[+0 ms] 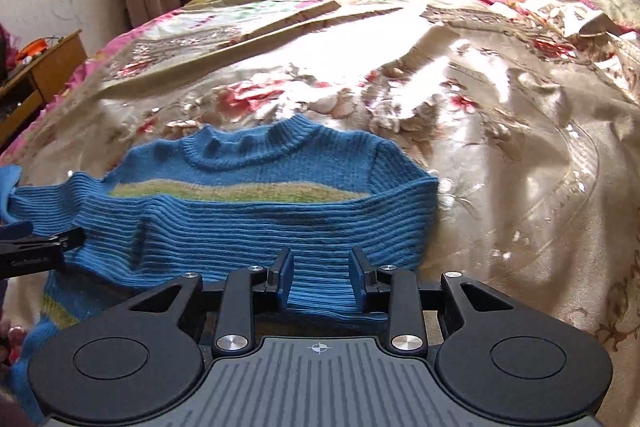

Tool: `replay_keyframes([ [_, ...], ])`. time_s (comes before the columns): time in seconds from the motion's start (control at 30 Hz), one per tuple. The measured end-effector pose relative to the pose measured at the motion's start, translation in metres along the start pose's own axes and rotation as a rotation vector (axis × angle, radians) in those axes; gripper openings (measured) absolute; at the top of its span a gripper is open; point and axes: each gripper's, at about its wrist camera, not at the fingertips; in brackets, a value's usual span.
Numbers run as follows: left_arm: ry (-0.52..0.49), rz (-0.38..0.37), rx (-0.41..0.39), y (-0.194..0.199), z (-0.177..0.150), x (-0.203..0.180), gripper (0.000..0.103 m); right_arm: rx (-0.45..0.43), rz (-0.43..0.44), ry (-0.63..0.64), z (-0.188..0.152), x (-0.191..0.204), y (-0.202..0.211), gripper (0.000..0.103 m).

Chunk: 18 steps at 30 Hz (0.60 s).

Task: Fold small clothes
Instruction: 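Lay the sleeve on the body and open the right tool, then move the left tool to the other sleeve cuff and grasp it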

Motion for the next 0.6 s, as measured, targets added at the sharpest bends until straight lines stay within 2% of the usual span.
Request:
replay_keyframes([
  [0.23,0.076,-0.002,0.018,0.013,-0.020,0.022,0.103,0.052,0.168,0.188,-0.008,0.081,-0.022,0.031],
  [0.37,0.107,0.003,0.014,0.014,-0.025,0.033,0.103,0.089,0.229,0.271,-0.019,0.124,-0.039,0.030],
  [0.6,0.146,-0.028,0.007,0.012,-0.032,0.050,0.103,0.082,0.238,0.423,-0.028,0.165,-0.048,0.033],
])
Point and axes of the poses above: each gripper's, at about its wrist camera, not at the fingertips, and y roughly against the way its jaws point, x to its left, z to its top, and after that the axes turned 6 degrees about -y, right-handed
